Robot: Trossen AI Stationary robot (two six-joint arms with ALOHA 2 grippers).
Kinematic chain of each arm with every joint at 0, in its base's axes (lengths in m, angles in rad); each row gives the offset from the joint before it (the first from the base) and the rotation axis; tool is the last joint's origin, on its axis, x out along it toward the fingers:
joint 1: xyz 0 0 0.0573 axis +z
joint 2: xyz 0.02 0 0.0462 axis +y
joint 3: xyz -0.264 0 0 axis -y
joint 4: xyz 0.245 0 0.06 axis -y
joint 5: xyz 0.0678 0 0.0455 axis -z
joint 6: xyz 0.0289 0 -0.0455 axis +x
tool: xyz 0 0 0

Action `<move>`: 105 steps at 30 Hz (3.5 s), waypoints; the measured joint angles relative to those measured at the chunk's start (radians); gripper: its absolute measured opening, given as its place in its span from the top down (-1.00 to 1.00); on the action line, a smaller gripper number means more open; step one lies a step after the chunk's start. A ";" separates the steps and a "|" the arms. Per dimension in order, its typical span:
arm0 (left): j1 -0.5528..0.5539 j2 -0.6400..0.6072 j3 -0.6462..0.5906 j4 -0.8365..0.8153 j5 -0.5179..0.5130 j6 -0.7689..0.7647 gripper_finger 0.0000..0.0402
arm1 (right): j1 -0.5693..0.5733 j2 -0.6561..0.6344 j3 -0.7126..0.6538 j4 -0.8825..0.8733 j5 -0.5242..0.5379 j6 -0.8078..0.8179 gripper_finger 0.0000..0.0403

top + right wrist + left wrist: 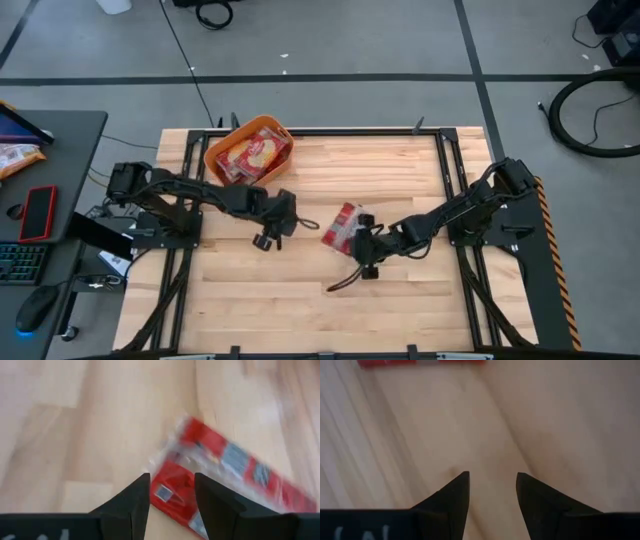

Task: Sort popcorn bags into baskets
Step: Put the red popcorn bag into the orange container

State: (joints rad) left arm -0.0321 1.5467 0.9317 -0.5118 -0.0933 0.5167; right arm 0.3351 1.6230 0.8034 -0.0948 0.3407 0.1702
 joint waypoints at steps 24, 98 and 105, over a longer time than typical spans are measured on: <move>-0.098 0.000 -0.005 0.137 0.027 -0.094 0.17 | -0.201 0.062 -0.088 0.229 -0.211 0.033 0.21; -0.121 0.173 0.044 0.389 -0.004 -0.593 0.97 | 0.120 0.203 -0.049 0.621 0.320 -0.569 0.19; -0.121 0.173 0.044 0.419 0.033 -0.645 0.97 | 0.179 0.287 0.010 0.618 0.497 -0.652 0.19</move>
State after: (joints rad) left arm -0.1532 1.7195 0.9760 -0.0923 -0.0604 -0.1286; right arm 0.5143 1.9100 0.8134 0.5232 0.8380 -0.4816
